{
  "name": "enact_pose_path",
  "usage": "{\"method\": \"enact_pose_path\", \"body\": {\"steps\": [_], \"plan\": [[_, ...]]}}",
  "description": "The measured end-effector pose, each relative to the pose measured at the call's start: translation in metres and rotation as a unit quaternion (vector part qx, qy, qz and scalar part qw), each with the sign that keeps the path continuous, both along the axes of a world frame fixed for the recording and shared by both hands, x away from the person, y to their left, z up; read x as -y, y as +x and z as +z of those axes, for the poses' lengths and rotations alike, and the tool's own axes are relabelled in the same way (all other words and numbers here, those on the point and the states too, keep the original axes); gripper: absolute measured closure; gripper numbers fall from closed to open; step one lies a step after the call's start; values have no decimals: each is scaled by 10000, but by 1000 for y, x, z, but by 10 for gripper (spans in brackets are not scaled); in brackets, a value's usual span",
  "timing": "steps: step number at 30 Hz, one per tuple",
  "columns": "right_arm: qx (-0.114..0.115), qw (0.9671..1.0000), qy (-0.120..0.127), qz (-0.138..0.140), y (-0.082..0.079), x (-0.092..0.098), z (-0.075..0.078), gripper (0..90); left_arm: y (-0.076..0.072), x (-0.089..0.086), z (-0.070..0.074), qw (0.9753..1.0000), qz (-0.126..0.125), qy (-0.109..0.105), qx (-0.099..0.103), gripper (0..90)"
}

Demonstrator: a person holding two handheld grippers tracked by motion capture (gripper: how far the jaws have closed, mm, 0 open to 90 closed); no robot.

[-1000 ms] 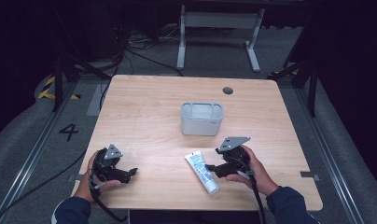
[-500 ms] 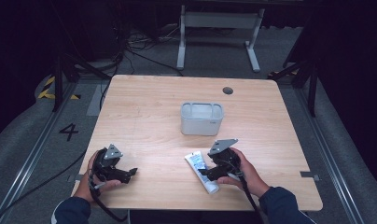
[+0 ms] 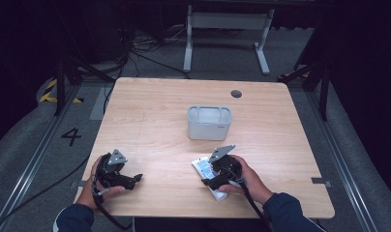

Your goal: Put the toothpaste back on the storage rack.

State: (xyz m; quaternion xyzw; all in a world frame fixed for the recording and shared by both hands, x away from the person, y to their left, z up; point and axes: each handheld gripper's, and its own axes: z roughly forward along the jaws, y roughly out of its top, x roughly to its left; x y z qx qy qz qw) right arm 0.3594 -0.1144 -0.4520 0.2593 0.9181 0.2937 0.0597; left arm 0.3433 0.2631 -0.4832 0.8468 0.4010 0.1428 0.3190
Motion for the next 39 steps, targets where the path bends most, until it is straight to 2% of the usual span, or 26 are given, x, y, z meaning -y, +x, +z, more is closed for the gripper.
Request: {"method": "enact_pose_path", "body": {"steps": [14,22,27,39], "plan": [[-182,9990,-399,-70,7,-15,-5,297,0,0,0,10000,-5,1,-1,1],[-136,9975,-699,8,8,-23,-4,329,0,0,0,10000,-11,0,-2,1],[-160,9974,-700,89,5,-24,-2,425,0,0,0,10000,-12,1,-1,1],[-99,9972,-713,203,2,-25,0,517,0,0,0,10000,-15,2,-2,1]]}}
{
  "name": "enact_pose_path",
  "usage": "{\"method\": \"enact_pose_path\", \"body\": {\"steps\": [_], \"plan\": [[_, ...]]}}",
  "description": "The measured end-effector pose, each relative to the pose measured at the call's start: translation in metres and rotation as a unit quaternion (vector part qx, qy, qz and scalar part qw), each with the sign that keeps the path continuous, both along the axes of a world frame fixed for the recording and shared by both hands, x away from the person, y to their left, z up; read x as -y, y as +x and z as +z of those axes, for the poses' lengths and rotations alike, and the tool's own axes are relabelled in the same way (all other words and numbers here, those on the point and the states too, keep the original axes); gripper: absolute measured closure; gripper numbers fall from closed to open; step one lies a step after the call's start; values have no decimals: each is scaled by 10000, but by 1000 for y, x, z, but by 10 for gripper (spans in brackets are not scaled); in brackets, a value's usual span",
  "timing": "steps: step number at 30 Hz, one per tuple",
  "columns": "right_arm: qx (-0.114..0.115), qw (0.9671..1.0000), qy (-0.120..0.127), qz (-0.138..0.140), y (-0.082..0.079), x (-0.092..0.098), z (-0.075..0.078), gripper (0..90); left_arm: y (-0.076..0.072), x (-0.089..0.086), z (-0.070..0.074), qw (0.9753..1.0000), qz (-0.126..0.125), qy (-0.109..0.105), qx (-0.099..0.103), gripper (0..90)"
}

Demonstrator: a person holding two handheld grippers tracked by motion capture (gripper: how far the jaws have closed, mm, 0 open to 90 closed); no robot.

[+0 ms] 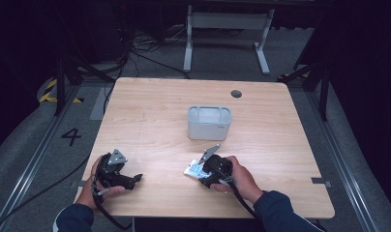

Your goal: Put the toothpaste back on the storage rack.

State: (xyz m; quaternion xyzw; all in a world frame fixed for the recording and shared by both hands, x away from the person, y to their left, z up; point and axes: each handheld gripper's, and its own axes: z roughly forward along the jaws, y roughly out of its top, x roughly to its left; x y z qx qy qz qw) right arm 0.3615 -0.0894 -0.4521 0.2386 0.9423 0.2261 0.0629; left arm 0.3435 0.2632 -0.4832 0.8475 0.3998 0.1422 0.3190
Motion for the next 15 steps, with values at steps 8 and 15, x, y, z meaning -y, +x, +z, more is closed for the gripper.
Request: {"method": "enact_pose_path", "body": {"steps": [8,15], "plan": [[12,9999,110,60,1,4,2,587,0,0,0,10000,5,-8,-4,1],[38,9997,238,95,-1,7,3,615,0,0,0,10000,2,-2,1,1]]}}
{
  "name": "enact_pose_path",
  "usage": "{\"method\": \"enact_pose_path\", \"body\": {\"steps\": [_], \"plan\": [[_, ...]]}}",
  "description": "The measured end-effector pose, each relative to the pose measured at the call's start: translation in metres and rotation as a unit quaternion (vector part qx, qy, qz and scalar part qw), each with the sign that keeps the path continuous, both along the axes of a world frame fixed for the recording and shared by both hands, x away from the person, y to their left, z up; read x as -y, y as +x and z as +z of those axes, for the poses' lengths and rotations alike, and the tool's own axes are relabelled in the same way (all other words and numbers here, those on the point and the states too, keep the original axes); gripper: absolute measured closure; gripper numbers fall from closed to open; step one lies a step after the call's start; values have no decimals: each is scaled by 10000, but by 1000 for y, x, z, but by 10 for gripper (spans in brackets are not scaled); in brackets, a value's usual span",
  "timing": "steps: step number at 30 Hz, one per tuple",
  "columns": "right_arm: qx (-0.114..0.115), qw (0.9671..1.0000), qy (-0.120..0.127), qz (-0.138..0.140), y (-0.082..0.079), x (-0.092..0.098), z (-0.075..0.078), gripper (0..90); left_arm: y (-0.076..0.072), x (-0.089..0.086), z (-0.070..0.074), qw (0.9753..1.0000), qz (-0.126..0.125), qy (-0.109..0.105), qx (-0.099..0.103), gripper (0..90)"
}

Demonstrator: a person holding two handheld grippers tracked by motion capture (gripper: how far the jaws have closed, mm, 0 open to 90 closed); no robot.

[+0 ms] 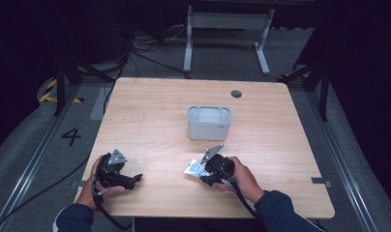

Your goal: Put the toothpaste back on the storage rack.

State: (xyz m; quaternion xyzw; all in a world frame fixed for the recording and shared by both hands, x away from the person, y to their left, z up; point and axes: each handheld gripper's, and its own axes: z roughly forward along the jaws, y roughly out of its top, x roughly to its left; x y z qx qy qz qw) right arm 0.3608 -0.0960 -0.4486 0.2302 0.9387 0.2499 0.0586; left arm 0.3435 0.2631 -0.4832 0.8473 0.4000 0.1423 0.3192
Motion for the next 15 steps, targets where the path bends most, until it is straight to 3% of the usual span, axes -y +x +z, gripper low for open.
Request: {"method": "enact_pose_path", "body": {"steps": [7,15], "plan": [[-27,9999,148,51,0,5,2,624,0,0,0,10000,2,-2,-2,1],[177,9989,433,-43,0,13,9,626,0,0,0,10000,0,0,-1,1]]}}
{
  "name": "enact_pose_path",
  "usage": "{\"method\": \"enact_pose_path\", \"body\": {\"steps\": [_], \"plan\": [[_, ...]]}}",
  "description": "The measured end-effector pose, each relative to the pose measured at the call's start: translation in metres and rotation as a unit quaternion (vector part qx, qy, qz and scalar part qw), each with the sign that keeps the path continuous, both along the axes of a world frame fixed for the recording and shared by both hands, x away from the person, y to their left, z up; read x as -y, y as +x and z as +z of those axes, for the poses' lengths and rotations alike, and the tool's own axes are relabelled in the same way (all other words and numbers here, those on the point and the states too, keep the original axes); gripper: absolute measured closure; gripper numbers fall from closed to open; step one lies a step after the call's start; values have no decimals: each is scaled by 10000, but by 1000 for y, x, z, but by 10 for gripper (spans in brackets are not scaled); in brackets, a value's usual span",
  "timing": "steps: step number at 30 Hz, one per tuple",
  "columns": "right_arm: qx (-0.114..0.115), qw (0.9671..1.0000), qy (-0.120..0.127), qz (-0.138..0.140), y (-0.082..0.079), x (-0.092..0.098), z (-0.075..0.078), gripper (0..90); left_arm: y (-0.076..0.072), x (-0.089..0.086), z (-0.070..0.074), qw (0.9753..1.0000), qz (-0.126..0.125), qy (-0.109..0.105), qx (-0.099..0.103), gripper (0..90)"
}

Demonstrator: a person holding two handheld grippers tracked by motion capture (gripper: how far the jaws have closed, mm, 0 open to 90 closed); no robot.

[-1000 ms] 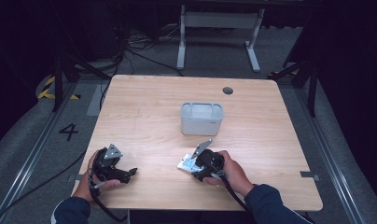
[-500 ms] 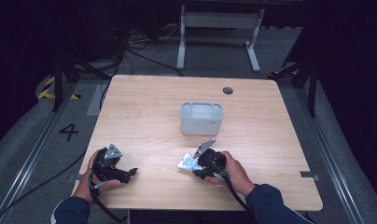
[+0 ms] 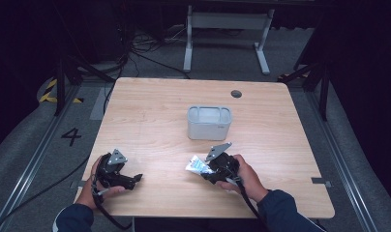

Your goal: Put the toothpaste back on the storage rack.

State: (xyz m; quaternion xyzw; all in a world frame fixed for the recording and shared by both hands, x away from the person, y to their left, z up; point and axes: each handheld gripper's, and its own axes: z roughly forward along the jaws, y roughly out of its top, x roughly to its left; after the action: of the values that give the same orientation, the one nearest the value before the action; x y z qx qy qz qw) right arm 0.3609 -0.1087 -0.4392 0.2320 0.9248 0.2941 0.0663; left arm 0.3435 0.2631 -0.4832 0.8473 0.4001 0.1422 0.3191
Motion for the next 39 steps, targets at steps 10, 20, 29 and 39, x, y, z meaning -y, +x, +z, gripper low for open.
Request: {"method": "enact_pose_path", "body": {"steps": [10,20,29,39], "plan": [[87,9995,283,-141,4,14,8,624,0,0,0,10000,2,0,1,1],[315,9973,660,-119,4,23,18,621,0,0,0,10000,5,-2,1,1],[565,9935,986,-113,1,29,26,623,0,0,0,10000,2,2,1,1],[781,9887,1274,-128,-1,35,34,627,0,0,0,10000,5,-2,2,1]]}}
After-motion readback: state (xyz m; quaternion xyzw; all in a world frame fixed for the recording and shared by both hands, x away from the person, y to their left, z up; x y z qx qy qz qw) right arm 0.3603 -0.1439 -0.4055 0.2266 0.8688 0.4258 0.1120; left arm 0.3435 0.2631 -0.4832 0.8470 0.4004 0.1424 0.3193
